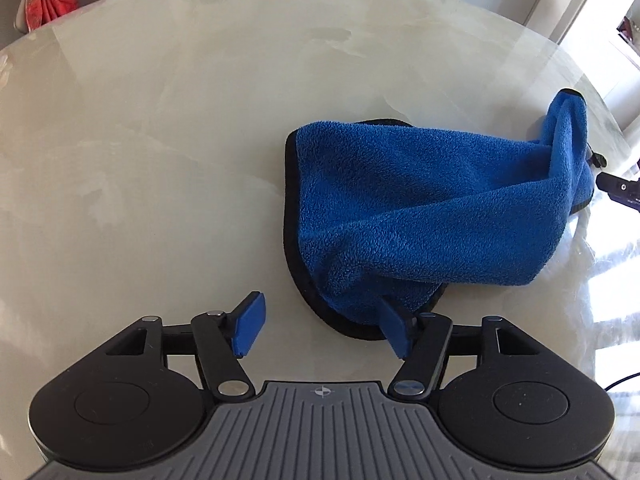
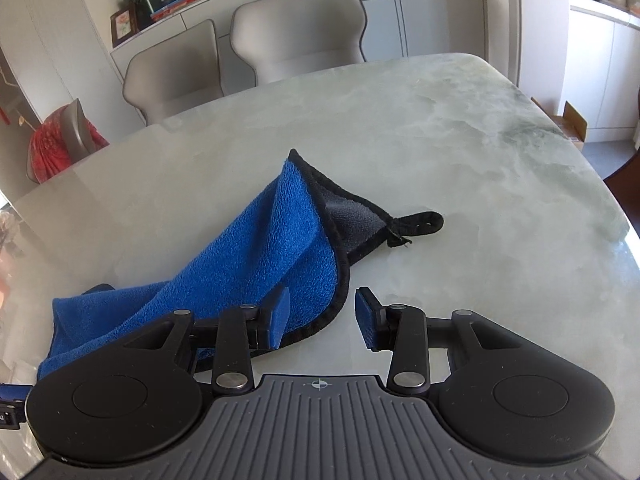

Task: Fold towel
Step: 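Grasp a towel corner with the left gripper while the right gripper holds the loop corner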

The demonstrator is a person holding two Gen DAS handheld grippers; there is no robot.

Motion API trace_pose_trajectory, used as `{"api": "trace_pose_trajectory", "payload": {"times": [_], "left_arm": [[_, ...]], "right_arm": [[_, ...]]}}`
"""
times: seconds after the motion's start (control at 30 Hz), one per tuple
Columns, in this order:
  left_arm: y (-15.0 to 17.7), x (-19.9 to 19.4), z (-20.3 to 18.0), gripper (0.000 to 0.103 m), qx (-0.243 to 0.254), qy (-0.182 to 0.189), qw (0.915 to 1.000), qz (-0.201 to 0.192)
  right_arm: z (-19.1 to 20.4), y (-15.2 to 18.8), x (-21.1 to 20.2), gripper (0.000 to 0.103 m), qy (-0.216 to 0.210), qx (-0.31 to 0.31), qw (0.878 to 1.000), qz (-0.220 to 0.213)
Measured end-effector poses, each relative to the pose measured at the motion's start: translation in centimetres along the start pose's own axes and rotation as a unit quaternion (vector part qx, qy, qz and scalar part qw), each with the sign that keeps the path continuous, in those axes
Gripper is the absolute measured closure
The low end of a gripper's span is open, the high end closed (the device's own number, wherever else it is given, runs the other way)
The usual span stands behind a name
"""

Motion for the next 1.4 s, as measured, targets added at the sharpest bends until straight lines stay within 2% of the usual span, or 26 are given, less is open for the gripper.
{"api": "trace_pose_trajectory", "payload": {"times": [0.1,0.3,0.33,0.43,0.5,0.53,0.57,0.77,1.0,1.17,1.4], "left_arm": [[0.0,0.4,-0.6,0.021,0.008,0.000,0.9999,0.008],[-0.1,1.1,-1.5,0.021,0.021,-0.001,0.9997,0.011],[-0.2,1.1,-1.7,0.025,0.024,0.001,0.9997,0.004],[-0.3,1.1,-2.1,0.051,0.042,-0.005,0.9990,-0.013],[-0.4,1.1,-2.4,0.066,0.049,-0.002,0.9987,-0.017],[-0.5,1.1,-2.4,0.080,0.046,0.002,0.9988,-0.018],[-0.6,1.2,-2.5,0.090,0.041,0.008,0.9990,-0.018],[-0.5,0.4,-2.4,0.093,0.023,0.022,0.9991,-0.027],[-0.1,-1.8,-1.3,0.093,0.019,0.030,0.9985,-0.042],[1.3,-4.0,-1.5,0.093,0.035,0.041,0.9977,-0.040],[3.4,-5.5,-1.7,0.093,0.059,0.051,0.9967,-0.021]], "right_arm": [[-0.2,0.0,0.4,0.065,0.003,0.004,1.000,0.001],[-0.5,0.1,1.6,0.065,0.009,0.008,1.000,0.014],[-0.4,0.0,1.7,0.064,0.009,0.007,1.000,0.012],[0.0,-0.1,2.0,0.065,0.004,0.003,1.000,0.011],[0.6,0.0,2.1,0.073,-0.001,-0.008,1.000,0.014],[0.9,0.1,2.1,0.092,-0.004,-0.013,1.000,0.016],[1.1,0.3,2.1,0.093,-0.008,-0.016,1.000,0.019],[1.9,0.4,-1.0,0.094,-0.022,-0.009,1.000,-0.012],[1.6,0.9,-7.7,0.094,-0.026,0.006,0.999,-0.032],[1.5,2.3,-11.9,0.094,-0.027,0.017,0.999,-0.028],[0.9,5.6,-14.6,0.094,-0.012,0.021,1.000,-0.001]]}}
Point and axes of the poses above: each gripper's, at about its wrist camera, not at the fingertips, and x roughly the way its jaws point, z to its left, y to its underside, the point moved 7 cm from there along x, roughly the way its jaws point, and after that the axes turned 5 degrees about -y, right-handed, at the moved point
